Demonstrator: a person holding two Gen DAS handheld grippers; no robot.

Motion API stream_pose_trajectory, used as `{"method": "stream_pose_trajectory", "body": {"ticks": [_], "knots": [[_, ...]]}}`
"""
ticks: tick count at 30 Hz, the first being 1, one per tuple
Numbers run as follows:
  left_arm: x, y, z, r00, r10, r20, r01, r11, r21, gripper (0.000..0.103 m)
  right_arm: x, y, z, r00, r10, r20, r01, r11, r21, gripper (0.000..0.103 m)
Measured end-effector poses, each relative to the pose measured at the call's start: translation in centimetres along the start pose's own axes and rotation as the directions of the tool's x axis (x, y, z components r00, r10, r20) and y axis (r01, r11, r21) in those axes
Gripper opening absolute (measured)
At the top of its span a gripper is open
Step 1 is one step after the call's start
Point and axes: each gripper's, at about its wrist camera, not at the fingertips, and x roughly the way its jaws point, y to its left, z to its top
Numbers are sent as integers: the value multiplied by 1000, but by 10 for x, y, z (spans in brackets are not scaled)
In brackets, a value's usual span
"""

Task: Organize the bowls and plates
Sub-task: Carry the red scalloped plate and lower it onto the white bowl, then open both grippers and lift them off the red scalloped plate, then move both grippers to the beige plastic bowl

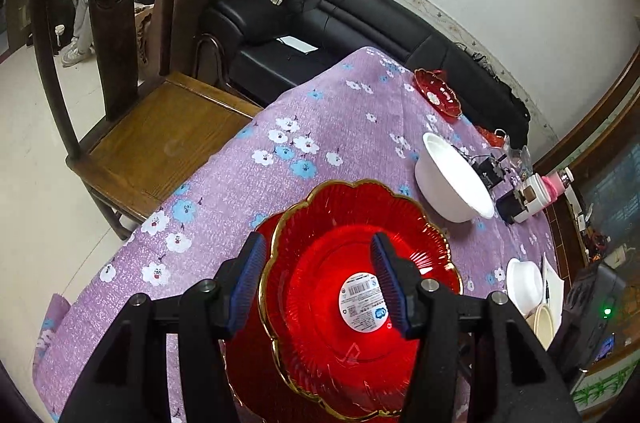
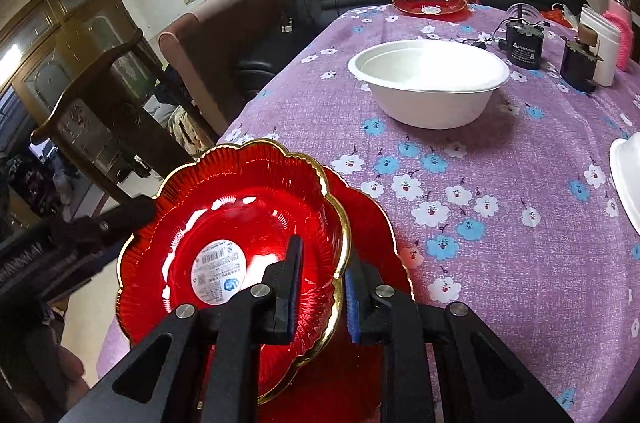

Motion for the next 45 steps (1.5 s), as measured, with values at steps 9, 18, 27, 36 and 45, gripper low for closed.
{"method": "stream_pose_trajectory", "body": {"ticks": [9,18,27,36,45], "knots": [[-31,-4,-11,999,-23,44,22,999,30,58,-18,0,2,999,1,51,0,1000,-23,50],[-101,-19,-56,949,104,298,-118,992,32,71,-79,-18,-34,992,10,126,-4,999,-44,53],[-124,-114,-139,930,-29,366,-100,939,330,89,-151,-121,-99,948,-227,222,238,971,-23,53],[-55,-170,-181,994,-106,24,90,925,369,89,-205,-251,-80,842,-508,183,484,860,161,53],[-43,-195,-203,1000,-26,10,20,915,403,89,-187,-304,-42,789,-574,220,523,815,250,53]]}}
